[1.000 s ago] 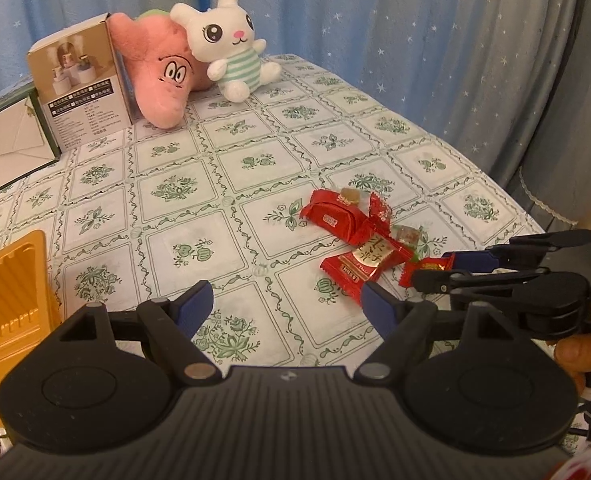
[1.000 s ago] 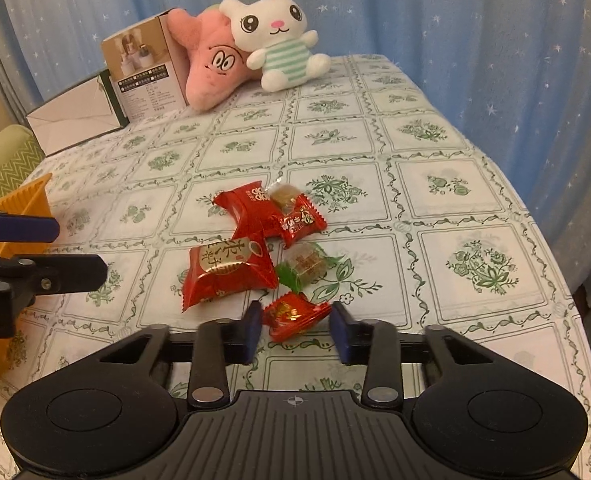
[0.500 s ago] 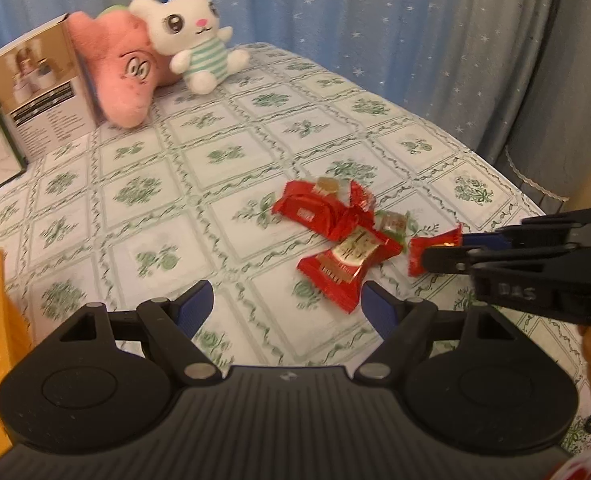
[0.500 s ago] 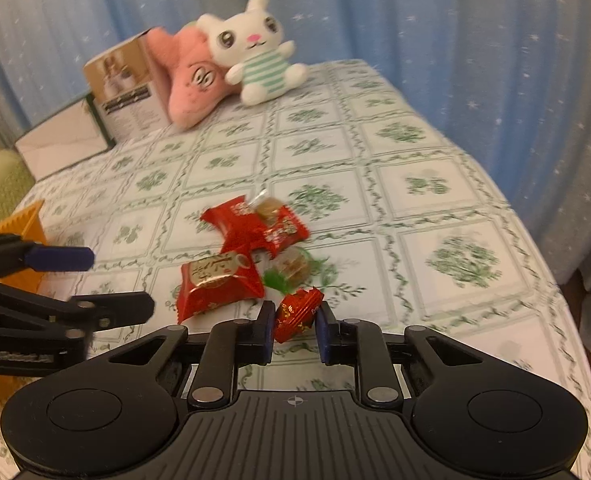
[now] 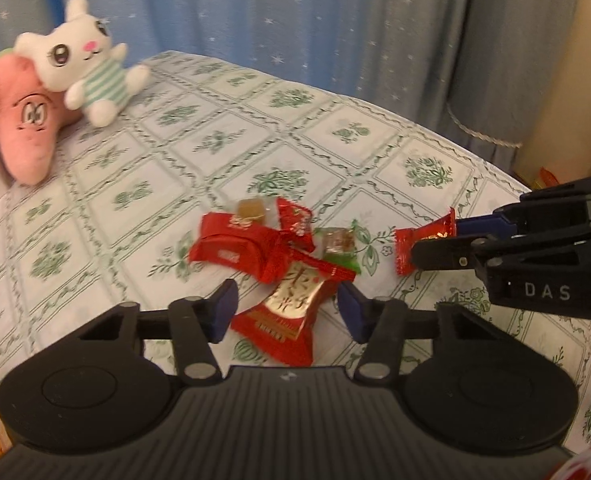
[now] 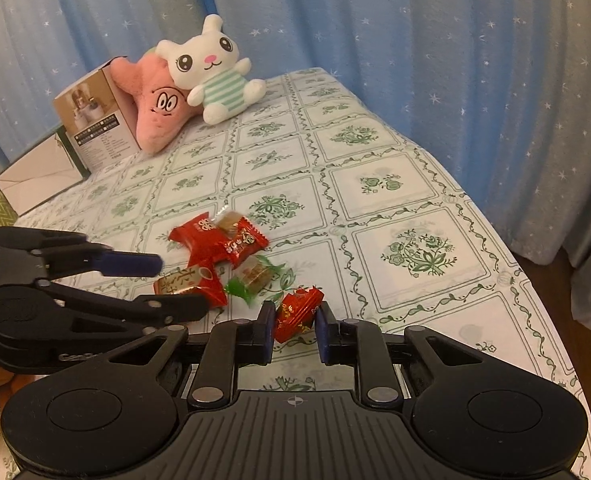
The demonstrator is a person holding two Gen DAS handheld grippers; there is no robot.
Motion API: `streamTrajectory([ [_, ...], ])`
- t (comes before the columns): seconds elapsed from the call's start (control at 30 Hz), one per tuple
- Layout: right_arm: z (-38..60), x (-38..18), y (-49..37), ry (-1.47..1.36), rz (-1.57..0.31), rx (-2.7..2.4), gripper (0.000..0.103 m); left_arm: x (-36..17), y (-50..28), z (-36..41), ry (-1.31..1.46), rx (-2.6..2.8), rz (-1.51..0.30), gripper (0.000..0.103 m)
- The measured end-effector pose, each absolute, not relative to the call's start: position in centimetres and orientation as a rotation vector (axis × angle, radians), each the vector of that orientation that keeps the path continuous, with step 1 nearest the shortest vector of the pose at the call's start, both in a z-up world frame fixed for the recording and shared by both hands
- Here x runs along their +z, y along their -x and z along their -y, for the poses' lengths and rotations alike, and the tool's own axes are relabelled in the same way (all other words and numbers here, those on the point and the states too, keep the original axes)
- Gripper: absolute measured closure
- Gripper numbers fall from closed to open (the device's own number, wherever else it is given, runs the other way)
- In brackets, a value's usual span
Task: Organize snacks
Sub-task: 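Grasp the large red gold-print candy with the left tool while the right tool grasps a small red candy, then carry both red candies over the orange tray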
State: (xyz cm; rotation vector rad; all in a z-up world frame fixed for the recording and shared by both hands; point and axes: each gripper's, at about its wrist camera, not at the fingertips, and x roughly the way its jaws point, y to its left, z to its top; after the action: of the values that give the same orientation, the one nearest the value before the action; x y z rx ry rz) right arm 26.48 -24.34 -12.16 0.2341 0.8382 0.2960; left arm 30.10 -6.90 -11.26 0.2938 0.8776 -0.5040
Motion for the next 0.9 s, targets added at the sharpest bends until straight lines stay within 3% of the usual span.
streamTrajectory([
  [0.17,24.4,-12.3,-26.6,-0.24,-0.843,0.289,0.082,-11.9,-30.4,7.2,-0.307,-0.526,-0.923,0.078],
  [0.9,21.4,-8.9,-20.9,-0.232,-0.788,0.353,0.082,-6.7,-19.3,1.0,-0.017,-0.231,-0.924,0.081],
])
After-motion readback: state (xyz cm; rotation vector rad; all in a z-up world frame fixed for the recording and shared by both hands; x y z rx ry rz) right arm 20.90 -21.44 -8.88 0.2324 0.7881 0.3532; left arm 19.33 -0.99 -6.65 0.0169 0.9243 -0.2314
